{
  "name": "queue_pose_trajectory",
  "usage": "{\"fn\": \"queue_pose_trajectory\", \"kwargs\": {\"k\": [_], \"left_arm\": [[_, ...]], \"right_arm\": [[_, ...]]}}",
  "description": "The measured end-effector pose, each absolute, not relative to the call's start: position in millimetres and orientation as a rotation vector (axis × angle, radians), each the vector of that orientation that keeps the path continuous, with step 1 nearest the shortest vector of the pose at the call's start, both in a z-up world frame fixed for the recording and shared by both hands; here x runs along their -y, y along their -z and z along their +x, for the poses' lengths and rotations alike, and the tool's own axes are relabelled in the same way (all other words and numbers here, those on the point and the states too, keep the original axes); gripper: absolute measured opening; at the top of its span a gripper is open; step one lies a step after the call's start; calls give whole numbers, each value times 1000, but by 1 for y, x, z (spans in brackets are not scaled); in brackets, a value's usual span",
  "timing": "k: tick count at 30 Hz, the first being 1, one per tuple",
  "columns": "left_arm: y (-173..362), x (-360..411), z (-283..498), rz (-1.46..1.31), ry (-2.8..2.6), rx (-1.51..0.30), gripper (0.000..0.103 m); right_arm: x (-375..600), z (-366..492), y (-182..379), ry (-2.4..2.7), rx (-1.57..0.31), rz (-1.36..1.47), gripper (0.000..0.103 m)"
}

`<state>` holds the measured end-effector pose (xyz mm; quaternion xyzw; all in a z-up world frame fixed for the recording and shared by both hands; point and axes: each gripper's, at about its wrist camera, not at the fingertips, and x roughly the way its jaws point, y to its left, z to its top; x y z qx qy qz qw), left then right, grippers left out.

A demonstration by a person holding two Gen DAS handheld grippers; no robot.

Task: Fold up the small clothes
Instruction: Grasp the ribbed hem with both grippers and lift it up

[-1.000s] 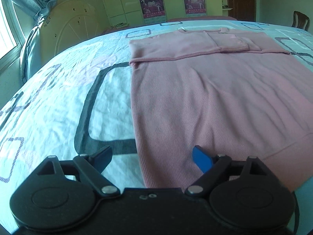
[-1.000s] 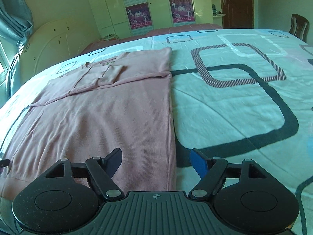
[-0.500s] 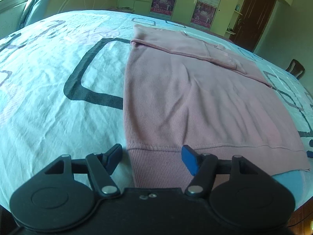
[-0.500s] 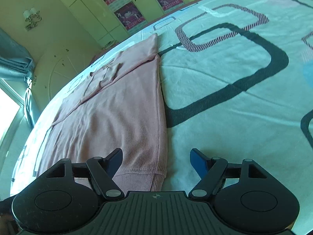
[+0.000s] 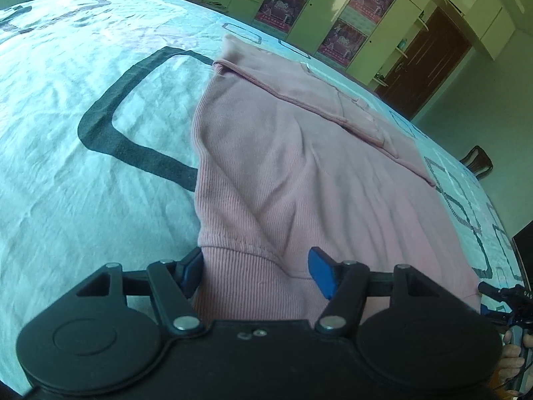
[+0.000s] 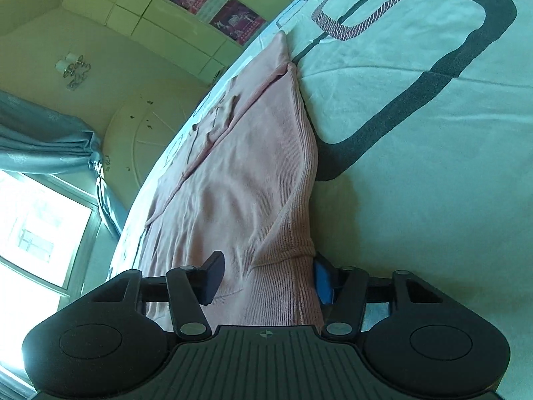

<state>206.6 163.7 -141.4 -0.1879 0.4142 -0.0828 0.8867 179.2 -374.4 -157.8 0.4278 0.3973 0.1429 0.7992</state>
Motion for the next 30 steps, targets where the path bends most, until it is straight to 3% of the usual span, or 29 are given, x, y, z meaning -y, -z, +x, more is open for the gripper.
{"fn": "queue_pose_trajectory", "kwargs": {"k": [2,18,19,20,22,23,25,30], "left_arm": [[140,-167,204,-406,169,-854,53],[145,-182,232,-454,247,-877,50],[147,-183,228,-465,277,-887,50],[149,-184,224,-475,301,-893,51],[152,-186,220,-486,317,-884,49],[153,-187,219,-494,312,-881,45],[153,-189,221,-495,277,-890,5],[133,-192,199,-520,256,-734,5]], "right_arm": [[377,178,158,-327,-855,927,50],[377,192,163,-381,-871,940,50],[374,188,164,-407,-888,925,40],[372,184,165,-420,-906,905,22],[368,175,165,-415,-900,855,12],[370,174,166,-410,-887,866,10],[372,173,165,-403,-857,886,9],[374,170,135,-498,-714,884,7]]}}
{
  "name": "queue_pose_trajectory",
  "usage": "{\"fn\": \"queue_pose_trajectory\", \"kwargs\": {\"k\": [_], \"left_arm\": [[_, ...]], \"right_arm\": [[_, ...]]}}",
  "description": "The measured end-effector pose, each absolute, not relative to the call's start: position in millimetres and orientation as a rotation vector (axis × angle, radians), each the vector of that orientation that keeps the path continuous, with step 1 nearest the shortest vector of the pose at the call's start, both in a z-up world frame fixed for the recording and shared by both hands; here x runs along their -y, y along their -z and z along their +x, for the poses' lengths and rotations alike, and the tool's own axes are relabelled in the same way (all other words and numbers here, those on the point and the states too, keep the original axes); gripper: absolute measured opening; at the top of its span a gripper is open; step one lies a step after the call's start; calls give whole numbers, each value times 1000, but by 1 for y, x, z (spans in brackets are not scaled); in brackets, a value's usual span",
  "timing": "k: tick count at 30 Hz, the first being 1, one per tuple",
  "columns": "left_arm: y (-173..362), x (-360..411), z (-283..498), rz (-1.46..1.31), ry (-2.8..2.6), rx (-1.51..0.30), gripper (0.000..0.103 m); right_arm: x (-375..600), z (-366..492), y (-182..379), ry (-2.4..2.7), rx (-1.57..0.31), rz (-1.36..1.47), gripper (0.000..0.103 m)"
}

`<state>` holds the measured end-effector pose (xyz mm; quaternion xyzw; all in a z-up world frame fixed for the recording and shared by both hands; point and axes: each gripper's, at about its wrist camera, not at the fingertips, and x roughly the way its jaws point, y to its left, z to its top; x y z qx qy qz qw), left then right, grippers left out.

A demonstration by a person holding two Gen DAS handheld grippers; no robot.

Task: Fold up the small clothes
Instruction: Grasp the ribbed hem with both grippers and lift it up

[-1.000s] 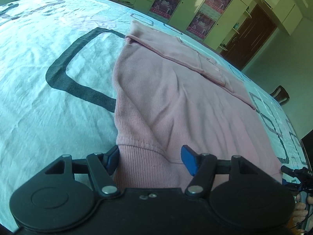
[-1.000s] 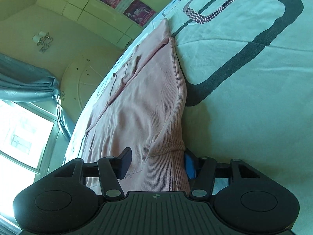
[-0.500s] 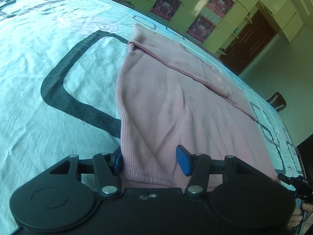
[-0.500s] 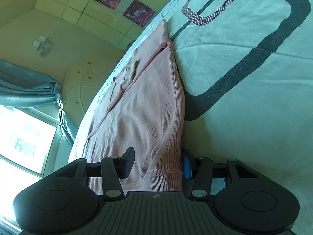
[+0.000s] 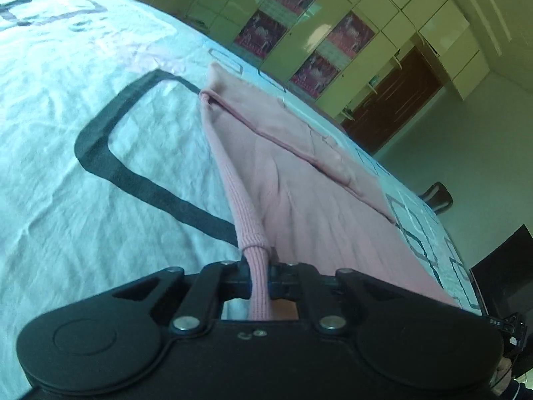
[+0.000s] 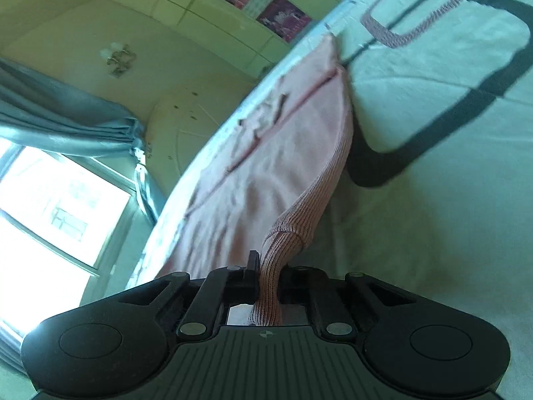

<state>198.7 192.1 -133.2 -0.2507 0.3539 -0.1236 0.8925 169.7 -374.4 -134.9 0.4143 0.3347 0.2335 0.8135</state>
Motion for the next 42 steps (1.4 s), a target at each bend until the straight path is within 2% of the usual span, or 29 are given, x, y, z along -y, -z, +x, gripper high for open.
{"fn": "queue_pose_trajectory", "kwargs": {"k": [5,9,16,21,26,32,36,37,38,39,40,41,42], "left_arm": [[152,-186,205,-454,184,-842,5],[138,-191,204,-493,196,-804,5],[86,-194,237,-589,251,-650,5],[57,-191,317,-682,282,-577,5],[56,-183,421,-662,285,-596,5],[104,-183,542,-664,240,-731,5],[140,-184,592,-630,233,-822,6],[145,-184,599,-620,240,-830,8],[146,-186,603,-621,246,-827,14],[144,-188,603,-626,259,-804,34],[141,-192,601,-621,257,-768,58],[135,-195,597,-605,245,-721,67],[130,-197,595,-579,239,-686,73]], "right_arm": [[368,177,158,-413,-867,792,7],[375,175,142,-427,-772,864,7],[385,222,74,-440,-571,830,7],[387,297,43,-381,-520,838,7],[391,401,42,-311,-553,875,7],[389,524,88,-224,-703,888,7],[386,579,134,-183,-802,911,8],[387,585,141,-180,-801,922,8],[389,589,149,-187,-793,940,11],[391,592,154,-173,-797,946,18],[392,590,153,-145,-778,928,53],[394,586,151,-137,-733,896,71],[396,582,147,-146,-700,864,71]]}}
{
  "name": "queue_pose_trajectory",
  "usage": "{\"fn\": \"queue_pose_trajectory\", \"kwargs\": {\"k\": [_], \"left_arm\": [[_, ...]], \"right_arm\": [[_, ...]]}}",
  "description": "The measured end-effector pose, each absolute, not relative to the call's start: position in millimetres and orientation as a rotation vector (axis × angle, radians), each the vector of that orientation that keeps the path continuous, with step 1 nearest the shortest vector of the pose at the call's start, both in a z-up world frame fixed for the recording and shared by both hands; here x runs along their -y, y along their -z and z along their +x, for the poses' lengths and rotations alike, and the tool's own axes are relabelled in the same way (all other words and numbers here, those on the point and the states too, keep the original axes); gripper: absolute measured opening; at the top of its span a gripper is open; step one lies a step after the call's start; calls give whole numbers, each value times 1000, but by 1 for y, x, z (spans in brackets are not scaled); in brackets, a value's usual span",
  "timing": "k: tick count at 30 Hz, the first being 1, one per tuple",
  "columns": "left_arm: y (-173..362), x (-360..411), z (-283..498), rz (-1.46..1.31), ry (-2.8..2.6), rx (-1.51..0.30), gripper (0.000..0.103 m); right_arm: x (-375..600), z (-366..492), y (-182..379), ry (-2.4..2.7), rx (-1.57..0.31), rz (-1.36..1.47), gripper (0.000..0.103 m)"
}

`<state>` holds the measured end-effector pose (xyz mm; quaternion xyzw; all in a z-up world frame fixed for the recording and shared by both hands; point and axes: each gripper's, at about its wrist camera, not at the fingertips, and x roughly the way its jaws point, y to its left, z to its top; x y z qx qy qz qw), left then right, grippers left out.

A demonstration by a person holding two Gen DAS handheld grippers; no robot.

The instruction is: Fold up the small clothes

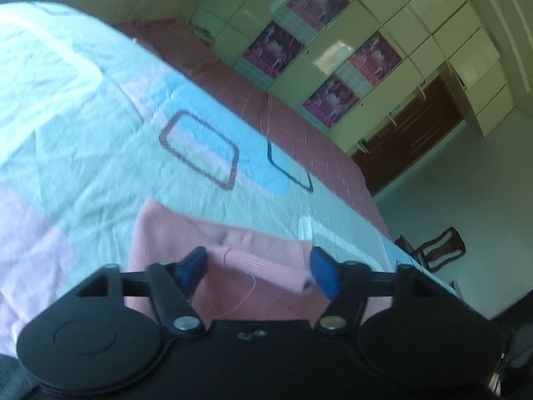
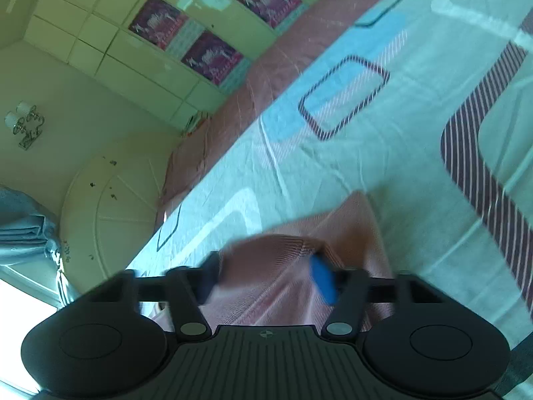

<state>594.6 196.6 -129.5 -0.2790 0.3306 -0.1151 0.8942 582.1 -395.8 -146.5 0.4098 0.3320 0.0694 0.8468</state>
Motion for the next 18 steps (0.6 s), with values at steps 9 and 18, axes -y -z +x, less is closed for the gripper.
{"fn": "queue_pose_trajectory", "kwargs": {"k": [9,18], "left_arm": [[135,-159,623,-74,276,-809,45],[125,-147,596,-26,228,-555,6]], "right_arm": [[367,595,147,-216,-780,456,58],[307,592,146,-213,-716,9,7]]}}
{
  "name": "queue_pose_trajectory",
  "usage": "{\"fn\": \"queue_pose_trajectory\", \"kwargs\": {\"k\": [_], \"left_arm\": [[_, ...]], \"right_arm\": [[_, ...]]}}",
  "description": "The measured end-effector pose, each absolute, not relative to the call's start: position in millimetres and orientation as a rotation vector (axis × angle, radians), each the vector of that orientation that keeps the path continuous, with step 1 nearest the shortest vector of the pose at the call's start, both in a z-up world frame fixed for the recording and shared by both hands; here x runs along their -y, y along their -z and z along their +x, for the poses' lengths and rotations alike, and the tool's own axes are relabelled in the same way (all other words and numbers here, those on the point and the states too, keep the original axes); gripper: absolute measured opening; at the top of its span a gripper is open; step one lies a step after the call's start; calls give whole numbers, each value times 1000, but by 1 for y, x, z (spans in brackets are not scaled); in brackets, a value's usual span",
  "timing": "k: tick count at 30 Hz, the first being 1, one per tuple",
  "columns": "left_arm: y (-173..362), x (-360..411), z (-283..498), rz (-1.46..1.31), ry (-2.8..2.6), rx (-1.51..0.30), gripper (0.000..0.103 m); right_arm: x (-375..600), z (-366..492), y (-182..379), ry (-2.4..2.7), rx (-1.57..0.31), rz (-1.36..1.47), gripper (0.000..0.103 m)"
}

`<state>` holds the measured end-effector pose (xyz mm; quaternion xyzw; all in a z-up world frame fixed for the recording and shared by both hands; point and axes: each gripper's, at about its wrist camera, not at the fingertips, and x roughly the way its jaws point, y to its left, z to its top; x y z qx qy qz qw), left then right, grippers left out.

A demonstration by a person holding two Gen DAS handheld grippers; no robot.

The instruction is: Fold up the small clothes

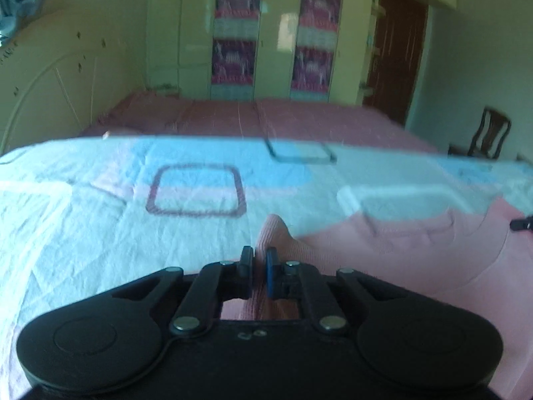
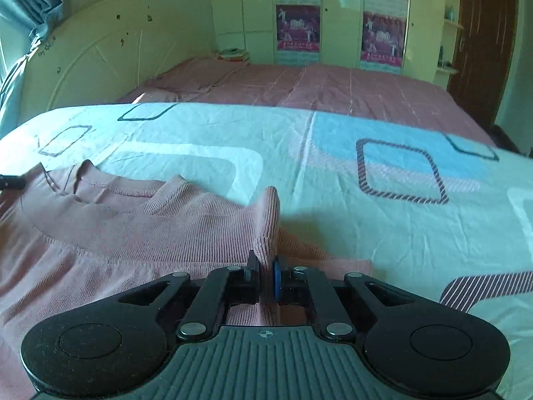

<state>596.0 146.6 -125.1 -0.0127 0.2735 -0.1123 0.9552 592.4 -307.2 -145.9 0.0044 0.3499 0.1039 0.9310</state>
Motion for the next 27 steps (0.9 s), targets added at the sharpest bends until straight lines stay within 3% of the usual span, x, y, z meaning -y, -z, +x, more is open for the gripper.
{"fn": "queue_pose_trajectory", "kwargs": {"k": [3,6,9,11,12,13,14,15,16,18,20,25,27], "left_arm": [[122,-148,601,-43,168,-568,6],[143,-145,626,-31,99,-718,6],[147,-140,621,6,86,-709,7],[148,-142,619,15,97,-714,9],[146,-145,619,8,100,-715,16],[144,-149,617,-3,90,-714,30],[139,-150,614,-3,74,-707,37],[131,-146,607,3,69,-684,50],[124,-139,599,4,88,-646,57],[114,-108,592,11,193,-618,59],[115,-67,587,50,313,-628,58],[142,8,575,235,495,-714,58],[153,7,575,276,461,-706,70]], "right_arm": [[308,587,145,-154,-647,6,7],[308,606,174,-115,-761,29,7],[306,602,178,-91,-752,47,7],[306,602,175,-83,-756,42,7],[308,602,174,-82,-758,52,7],[308,602,169,-66,-753,50,13],[303,596,157,-25,-712,17,44],[297,588,146,-3,-643,-10,62],[293,582,138,-53,-616,4,70],[269,582,132,-173,-640,21,66],[234,586,135,-304,-678,6,39],[164,594,157,-479,-777,-47,37],[159,596,165,-448,-763,-92,37]]}}
